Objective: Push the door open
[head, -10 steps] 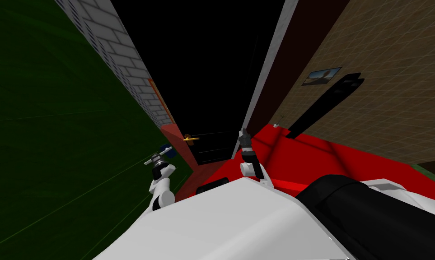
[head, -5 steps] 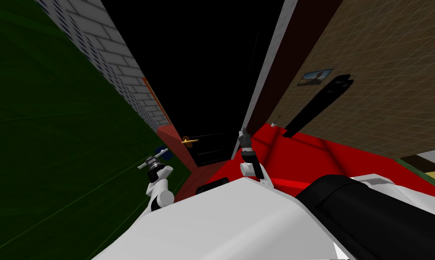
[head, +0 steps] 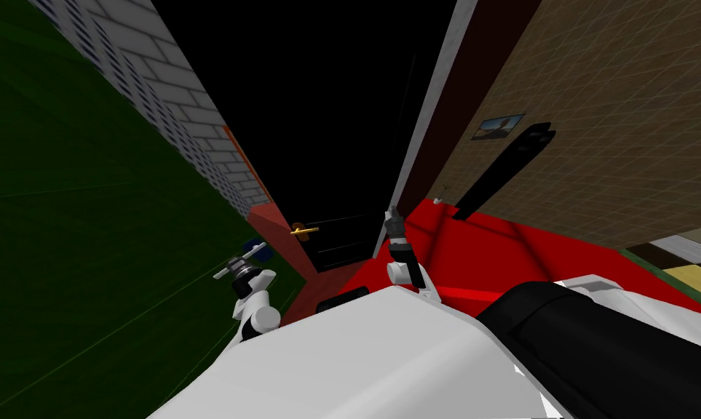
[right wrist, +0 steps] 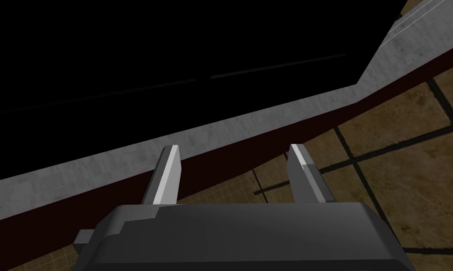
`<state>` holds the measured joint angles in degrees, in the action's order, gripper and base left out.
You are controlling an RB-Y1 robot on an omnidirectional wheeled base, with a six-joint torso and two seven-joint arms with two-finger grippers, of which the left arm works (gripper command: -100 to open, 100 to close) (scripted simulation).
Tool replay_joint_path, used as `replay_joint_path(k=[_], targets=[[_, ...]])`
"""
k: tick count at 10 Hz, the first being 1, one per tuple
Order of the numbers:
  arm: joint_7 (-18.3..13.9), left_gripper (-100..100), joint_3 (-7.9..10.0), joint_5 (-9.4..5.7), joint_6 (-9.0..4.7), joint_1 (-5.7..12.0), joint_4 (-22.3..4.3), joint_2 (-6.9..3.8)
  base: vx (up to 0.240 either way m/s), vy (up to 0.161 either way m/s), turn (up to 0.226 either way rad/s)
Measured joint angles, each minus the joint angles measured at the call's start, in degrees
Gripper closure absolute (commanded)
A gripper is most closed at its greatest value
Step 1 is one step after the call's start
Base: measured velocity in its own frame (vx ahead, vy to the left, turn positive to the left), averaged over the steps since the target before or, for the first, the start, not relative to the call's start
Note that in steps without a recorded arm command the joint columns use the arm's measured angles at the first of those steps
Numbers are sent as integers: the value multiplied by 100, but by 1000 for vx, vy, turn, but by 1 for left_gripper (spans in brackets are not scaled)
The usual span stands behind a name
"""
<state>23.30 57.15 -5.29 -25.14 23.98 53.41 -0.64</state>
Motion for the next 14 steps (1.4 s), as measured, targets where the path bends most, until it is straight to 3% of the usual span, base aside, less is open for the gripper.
replay_joint_path(k=[1,3,4,5,7,8,9,12,14], targets=[[57,100,121,-19,-88,93,-179,-71,38,18,-19],[99,100,184,-25,-106,85,-102,-24,28,10,-36],[130,100,260,-35,-47,59,33,41,65,20,-79],[205,100,405,-58,-30,109,8,40,85,24,-79],[266,100,571,-90,-194,158,-205,-47,46,22,-6],[297,100,602,-89,-164,155,-66,32,61,23,-101],[360,100,735,-109,-195,192,-107,26,70,21,-56],[522,100,1061,-158,-137,189,100,159,115,25,-70],[589,100,1203,-183,-220,226,41,137,4,45,-63]])
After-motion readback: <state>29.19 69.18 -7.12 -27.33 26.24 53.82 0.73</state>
